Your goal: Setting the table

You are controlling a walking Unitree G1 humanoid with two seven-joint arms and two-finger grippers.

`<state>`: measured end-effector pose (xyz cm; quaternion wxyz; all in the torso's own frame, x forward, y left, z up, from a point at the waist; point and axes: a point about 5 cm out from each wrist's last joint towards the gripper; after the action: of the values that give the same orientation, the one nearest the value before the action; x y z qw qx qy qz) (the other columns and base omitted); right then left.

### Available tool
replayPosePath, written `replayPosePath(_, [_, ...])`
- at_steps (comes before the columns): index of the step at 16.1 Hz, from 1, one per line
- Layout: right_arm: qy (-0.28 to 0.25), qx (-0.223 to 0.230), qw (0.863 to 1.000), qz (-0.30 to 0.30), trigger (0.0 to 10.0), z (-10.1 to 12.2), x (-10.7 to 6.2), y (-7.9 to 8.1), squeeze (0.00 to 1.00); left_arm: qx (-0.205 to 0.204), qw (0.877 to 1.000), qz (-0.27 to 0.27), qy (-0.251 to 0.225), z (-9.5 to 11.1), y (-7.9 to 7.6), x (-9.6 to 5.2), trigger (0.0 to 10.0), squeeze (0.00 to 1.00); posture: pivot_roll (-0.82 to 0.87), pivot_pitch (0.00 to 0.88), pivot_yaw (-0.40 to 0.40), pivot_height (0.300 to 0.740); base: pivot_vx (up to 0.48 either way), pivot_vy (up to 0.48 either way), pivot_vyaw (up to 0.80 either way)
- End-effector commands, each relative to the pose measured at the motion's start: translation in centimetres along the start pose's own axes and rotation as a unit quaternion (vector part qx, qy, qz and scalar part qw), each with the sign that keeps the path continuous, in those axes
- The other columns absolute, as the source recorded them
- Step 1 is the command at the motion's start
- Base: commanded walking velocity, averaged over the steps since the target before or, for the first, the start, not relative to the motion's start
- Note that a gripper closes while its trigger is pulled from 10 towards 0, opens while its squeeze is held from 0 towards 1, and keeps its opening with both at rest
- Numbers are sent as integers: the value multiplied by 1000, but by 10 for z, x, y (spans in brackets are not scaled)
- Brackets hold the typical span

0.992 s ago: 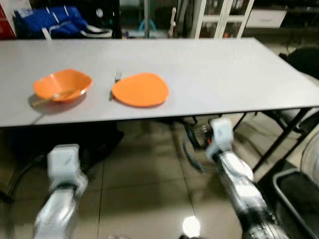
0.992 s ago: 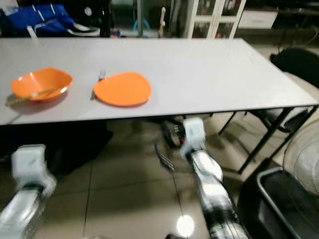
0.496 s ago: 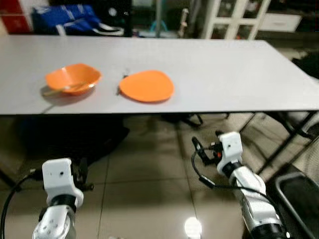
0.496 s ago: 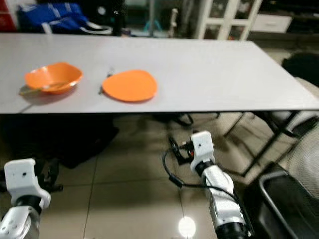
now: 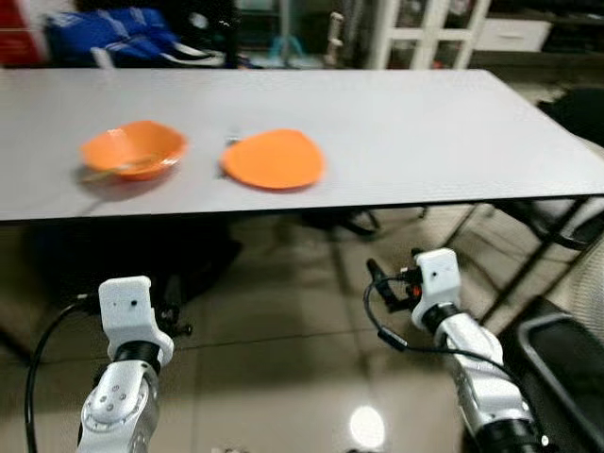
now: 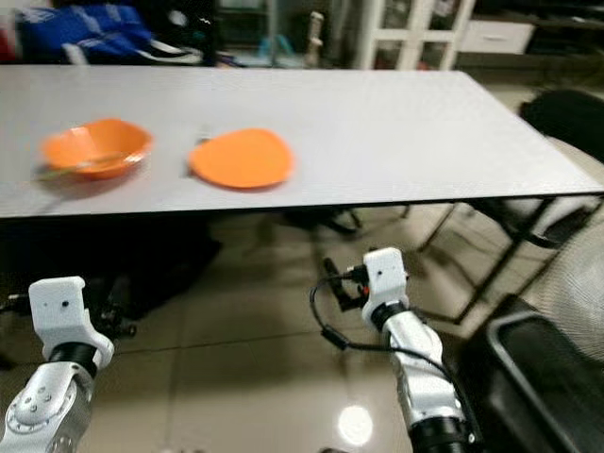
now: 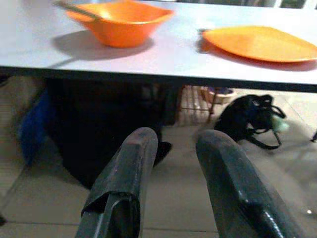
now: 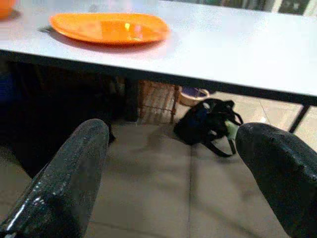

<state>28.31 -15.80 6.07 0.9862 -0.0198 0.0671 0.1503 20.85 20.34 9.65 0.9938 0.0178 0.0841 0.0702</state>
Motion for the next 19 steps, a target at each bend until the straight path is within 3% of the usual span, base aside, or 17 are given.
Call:
replayPosePath(1, [10,8,1000,-3,10000,-3,2,1,0,-6,1000,1,6,-1,1,2,10000,0,-20,42,-17,740,0,476,0])
replayPosePath(10, [25,7,1000,7,10000,-10,5,7,0,-20,1000,1,-3,8,-1,12,10000,0,-16,58,-21,740,0,480,0])
replayPosePath(19, [34,12,999,2,10000,-14,8,3,0,-34,999,-17,-12,14,-12,20,10000,0,-27,44,-23,740,0,480,0])
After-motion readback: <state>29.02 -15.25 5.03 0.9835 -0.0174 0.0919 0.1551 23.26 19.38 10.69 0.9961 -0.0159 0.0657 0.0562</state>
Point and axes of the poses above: a point about 5 cm out from each wrist's last joint towards the gripper, its own x axis pointing out of the wrist towards the gripper, its own z axis along the axis of the wrist's last joint, y = z × x, and after that the axes turned 2 degrees about x, right-handed
